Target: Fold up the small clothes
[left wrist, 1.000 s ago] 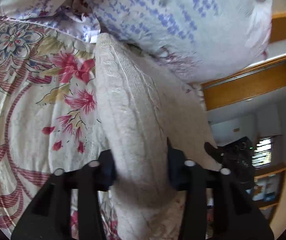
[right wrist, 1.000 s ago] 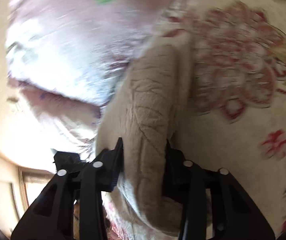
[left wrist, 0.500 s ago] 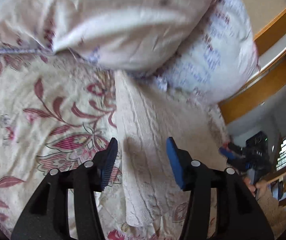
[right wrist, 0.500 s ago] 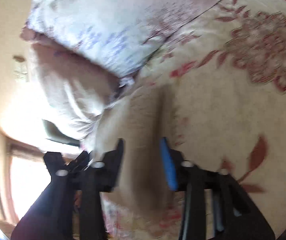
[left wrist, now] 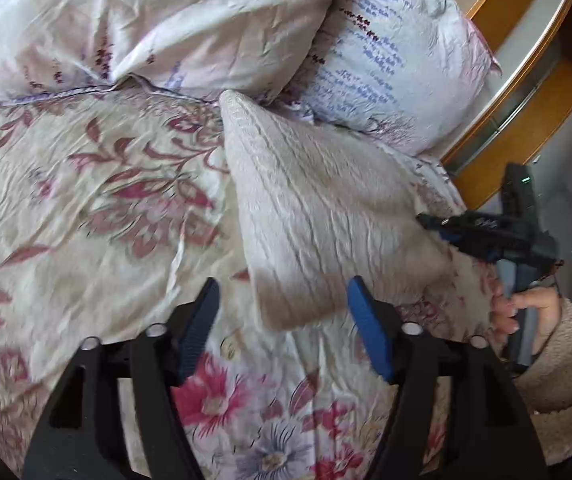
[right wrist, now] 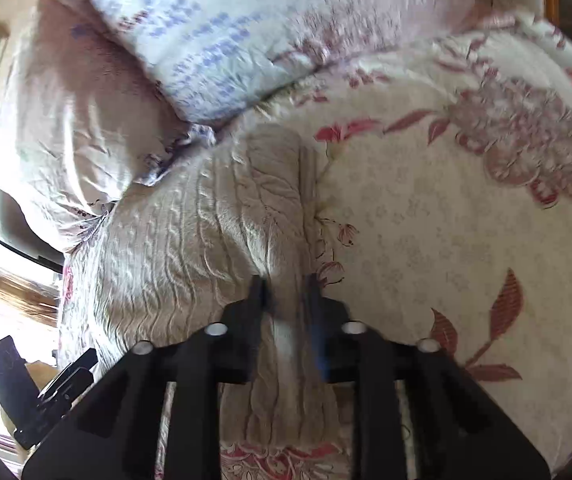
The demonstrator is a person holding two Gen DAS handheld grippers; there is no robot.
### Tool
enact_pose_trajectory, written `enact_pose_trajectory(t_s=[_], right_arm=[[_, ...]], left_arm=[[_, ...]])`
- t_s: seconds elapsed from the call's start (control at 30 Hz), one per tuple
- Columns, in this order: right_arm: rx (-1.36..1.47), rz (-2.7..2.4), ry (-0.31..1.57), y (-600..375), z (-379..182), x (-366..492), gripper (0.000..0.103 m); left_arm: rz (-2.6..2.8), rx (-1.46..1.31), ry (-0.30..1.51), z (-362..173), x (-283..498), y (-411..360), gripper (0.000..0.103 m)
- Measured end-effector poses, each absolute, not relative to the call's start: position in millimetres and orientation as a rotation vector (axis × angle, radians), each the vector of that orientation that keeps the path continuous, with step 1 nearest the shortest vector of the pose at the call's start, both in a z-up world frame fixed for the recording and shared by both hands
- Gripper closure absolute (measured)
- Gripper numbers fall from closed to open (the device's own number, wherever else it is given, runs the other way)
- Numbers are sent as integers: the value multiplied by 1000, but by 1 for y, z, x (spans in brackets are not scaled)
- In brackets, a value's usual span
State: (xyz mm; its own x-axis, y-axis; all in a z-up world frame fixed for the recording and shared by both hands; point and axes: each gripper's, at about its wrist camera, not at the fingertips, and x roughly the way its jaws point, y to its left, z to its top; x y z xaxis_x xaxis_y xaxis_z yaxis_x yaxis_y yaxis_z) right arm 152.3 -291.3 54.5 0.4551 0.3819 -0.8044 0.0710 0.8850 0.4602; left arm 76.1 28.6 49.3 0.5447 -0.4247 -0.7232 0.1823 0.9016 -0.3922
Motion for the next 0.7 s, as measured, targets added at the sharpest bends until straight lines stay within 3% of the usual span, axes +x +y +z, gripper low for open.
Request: enact_pose_trajectory(t_s=[0.03,0.1,0.13,0.23,0.7], right_arm=[[429,170,1056,-290,62,142,35],[326,82,989,-289,78,120,10],[243,4,946,-287,84,105,6],[118,-31,886,-281,84,70,3],[-6,71,1047,-226,27,56,1]], left_arm=[[-335,-265,920,49,69,27,17],[-262,-198,903,46,58,19,8],[-241,-175,905,43,58,15,6],[-225,-132,931,32,56,1,6],[-54,35,965,6,60,-26,2]])
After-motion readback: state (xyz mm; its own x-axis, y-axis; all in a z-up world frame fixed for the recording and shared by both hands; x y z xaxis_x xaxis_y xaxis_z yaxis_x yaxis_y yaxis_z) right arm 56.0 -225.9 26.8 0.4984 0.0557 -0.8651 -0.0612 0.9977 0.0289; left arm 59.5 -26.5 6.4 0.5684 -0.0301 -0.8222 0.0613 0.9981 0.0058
